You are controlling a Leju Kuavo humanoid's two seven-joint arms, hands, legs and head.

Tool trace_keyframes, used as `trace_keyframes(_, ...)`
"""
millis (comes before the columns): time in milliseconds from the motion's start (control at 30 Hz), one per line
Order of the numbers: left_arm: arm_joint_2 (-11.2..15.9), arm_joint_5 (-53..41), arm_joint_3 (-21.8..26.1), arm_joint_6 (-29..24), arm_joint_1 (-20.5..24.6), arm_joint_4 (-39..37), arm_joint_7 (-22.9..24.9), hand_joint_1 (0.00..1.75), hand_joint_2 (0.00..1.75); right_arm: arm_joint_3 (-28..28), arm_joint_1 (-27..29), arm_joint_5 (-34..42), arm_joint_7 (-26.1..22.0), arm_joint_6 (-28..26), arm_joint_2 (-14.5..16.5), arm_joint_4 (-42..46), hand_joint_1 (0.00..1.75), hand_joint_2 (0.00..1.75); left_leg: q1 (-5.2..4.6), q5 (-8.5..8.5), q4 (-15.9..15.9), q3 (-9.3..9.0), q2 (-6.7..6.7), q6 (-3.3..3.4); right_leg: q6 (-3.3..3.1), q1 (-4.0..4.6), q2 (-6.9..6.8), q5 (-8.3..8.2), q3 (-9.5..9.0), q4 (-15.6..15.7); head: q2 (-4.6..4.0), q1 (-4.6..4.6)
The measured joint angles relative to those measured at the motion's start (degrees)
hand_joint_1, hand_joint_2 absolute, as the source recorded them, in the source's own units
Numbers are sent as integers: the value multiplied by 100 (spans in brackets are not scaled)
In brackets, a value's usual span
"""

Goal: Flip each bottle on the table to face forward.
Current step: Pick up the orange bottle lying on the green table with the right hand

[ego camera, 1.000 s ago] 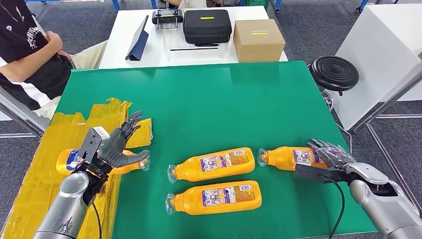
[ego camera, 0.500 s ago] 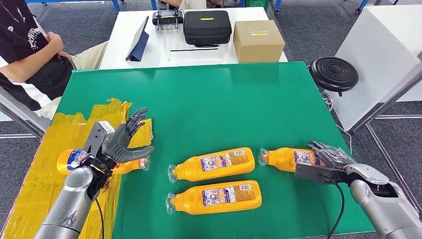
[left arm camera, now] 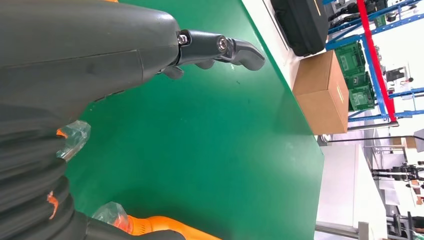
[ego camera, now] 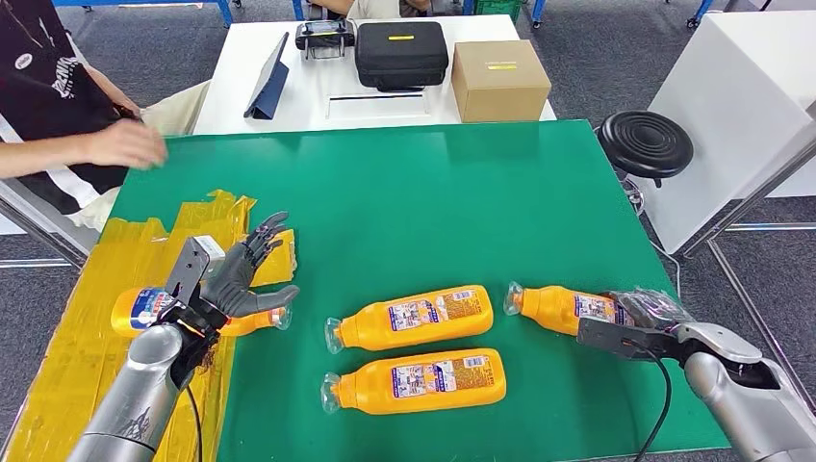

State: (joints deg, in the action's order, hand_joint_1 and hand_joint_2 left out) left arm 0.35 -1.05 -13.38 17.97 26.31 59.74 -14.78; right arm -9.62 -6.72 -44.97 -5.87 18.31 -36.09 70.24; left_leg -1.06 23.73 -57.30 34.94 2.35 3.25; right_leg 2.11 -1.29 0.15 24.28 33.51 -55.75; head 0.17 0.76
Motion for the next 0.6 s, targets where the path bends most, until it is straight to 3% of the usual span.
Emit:
trace_keyframes(367, -2, -26, 0, -54, -85, -20, -39, 0, 175, 361, 285, -49, -51, -859, 424, 368, 175, 175, 0, 1, 2, 5, -6, -1, 0, 1, 2, 0, 3, -2, 0, -1)
trace_keyframes(600, -75, -209, 0, -89, -149, 164, 138, 0, 175, 921, 341, 32, 361, -1773, 1270, 974, 175, 175, 2, 0, 2, 11, -7, -1, 0, 2, 6, 0, 12, -3, 0, -2)
